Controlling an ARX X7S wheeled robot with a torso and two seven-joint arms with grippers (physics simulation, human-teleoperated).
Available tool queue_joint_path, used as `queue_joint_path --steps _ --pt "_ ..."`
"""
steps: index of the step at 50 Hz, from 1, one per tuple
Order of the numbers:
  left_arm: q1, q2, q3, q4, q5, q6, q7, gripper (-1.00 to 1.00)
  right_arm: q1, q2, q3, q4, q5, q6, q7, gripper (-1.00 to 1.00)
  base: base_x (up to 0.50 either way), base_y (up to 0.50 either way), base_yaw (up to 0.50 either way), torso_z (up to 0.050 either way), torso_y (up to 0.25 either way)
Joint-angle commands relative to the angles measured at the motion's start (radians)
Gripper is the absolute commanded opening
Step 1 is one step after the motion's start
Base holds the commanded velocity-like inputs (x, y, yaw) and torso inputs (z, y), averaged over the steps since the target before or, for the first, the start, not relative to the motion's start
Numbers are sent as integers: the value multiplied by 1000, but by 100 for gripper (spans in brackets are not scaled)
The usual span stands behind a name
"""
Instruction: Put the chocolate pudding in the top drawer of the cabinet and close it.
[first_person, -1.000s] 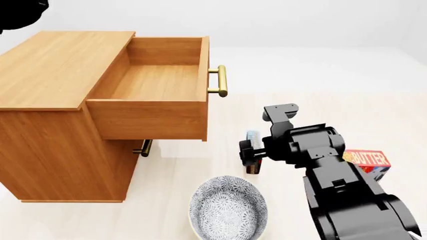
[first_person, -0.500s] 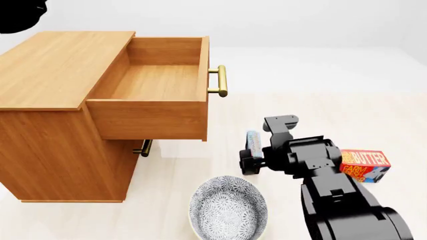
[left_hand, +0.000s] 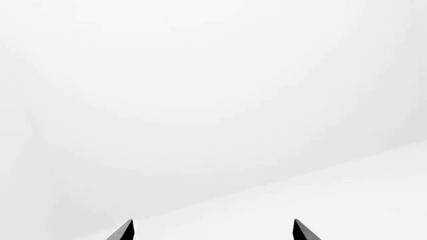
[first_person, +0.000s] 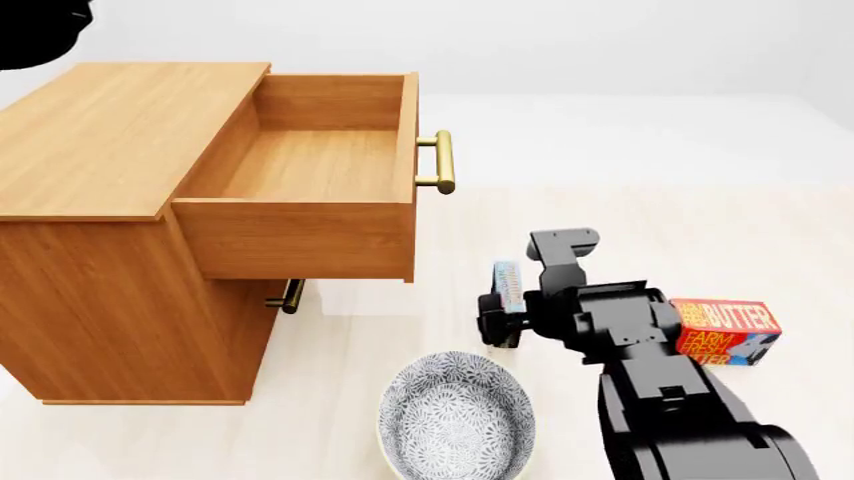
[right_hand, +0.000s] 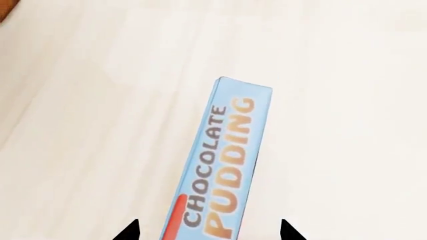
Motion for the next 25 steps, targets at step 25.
queue_joint_path --steps 25 --pt "16 -25 -40 4 0 27 3 100 11 -14 90 0 -8 -58 106 100 0 0 0 0 0"
